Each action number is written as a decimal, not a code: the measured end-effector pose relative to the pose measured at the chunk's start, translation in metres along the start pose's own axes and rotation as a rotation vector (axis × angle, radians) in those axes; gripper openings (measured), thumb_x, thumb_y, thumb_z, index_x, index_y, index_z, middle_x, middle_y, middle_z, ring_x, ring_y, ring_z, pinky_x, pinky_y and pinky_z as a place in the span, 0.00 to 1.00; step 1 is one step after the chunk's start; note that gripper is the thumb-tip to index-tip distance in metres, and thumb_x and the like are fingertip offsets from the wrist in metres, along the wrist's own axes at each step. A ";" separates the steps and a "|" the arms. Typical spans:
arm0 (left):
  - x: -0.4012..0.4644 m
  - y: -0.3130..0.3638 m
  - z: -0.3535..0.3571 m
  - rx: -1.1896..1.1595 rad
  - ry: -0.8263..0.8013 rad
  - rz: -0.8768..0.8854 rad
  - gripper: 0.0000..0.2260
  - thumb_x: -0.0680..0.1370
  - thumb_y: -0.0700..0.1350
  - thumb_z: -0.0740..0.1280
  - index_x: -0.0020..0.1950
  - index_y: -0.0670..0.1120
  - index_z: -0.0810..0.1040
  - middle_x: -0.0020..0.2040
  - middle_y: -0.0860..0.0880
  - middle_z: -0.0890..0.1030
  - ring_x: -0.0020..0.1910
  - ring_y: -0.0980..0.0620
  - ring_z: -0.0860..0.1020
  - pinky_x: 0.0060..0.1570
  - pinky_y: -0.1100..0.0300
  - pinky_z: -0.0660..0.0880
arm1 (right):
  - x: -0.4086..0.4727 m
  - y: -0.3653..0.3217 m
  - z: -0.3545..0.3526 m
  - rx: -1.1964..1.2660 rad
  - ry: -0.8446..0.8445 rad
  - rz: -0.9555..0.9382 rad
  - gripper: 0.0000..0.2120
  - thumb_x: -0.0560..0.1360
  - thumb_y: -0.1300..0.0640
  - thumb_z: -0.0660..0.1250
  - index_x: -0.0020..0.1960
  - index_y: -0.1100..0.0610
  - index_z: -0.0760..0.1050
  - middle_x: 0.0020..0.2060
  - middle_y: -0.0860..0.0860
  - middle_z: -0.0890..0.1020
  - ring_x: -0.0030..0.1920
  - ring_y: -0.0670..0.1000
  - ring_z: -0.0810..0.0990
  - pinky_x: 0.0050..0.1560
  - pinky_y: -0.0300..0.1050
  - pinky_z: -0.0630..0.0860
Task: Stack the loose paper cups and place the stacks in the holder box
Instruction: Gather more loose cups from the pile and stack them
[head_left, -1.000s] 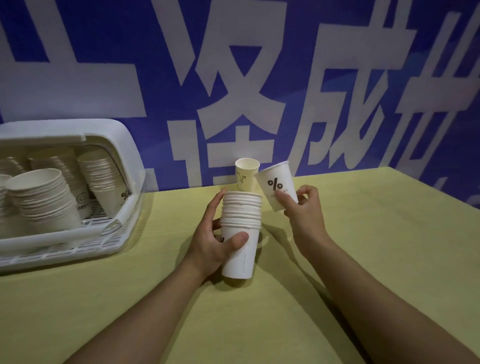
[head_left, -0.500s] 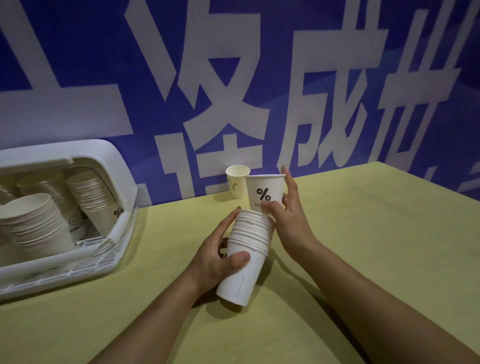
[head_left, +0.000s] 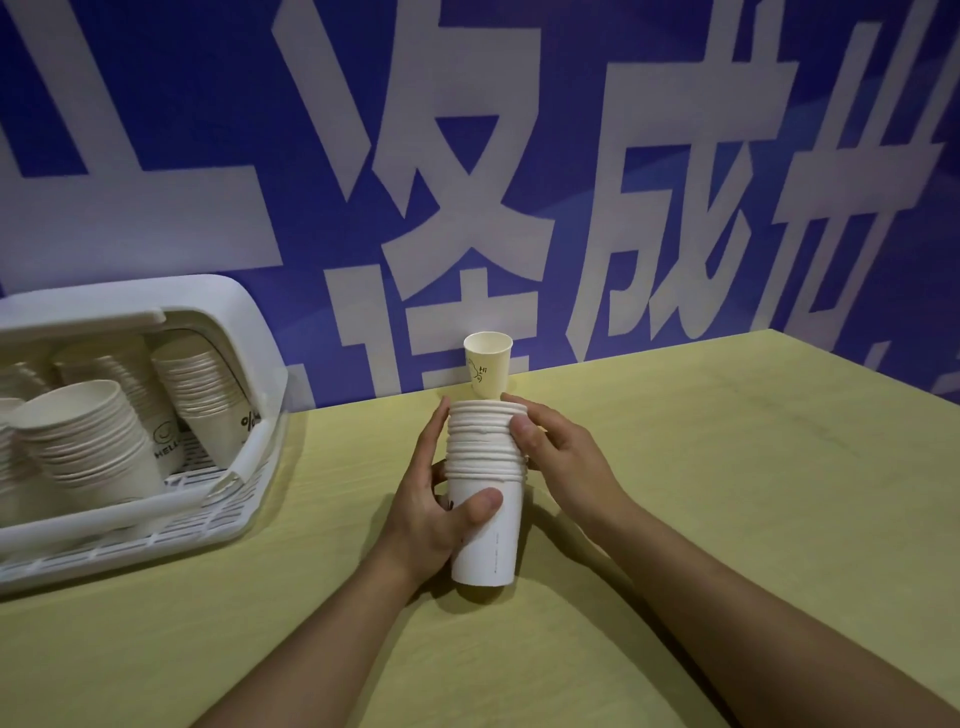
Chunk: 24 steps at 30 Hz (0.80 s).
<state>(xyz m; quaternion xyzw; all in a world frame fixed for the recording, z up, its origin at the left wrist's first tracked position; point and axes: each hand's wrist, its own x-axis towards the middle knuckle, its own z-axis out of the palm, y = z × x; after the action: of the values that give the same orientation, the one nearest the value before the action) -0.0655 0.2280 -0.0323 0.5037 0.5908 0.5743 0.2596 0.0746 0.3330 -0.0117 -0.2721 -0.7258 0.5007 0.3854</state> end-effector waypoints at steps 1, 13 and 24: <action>0.000 0.000 0.000 -0.001 0.000 -0.001 0.46 0.61 0.66 0.75 0.74 0.75 0.55 0.67 0.49 0.76 0.60 0.45 0.81 0.50 0.45 0.84 | 0.001 0.000 -0.001 -0.006 0.000 0.000 0.26 0.72 0.28 0.60 0.65 0.36 0.74 0.62 0.42 0.79 0.61 0.46 0.79 0.60 0.50 0.79; 0.006 0.002 -0.007 -0.215 0.256 -0.048 0.43 0.58 0.65 0.75 0.65 0.82 0.53 0.63 0.49 0.76 0.57 0.49 0.80 0.41 0.59 0.82 | 0.084 0.018 0.000 -0.291 0.230 0.043 0.27 0.77 0.47 0.70 0.74 0.46 0.67 0.67 0.47 0.75 0.59 0.48 0.76 0.53 0.44 0.78; 0.014 -0.007 -0.009 -0.323 0.245 -0.085 0.50 0.58 0.63 0.76 0.74 0.76 0.51 0.63 0.49 0.78 0.56 0.51 0.82 0.38 0.63 0.81 | 0.176 0.064 0.021 -0.014 0.283 0.175 0.44 0.69 0.53 0.80 0.75 0.40 0.59 0.69 0.48 0.72 0.65 0.58 0.75 0.59 0.60 0.80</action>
<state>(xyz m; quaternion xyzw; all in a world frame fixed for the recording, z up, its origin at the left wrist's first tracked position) -0.0803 0.2376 -0.0334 0.3564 0.5390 0.7071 0.2872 -0.0403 0.4823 -0.0253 -0.4047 -0.6412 0.4840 0.4368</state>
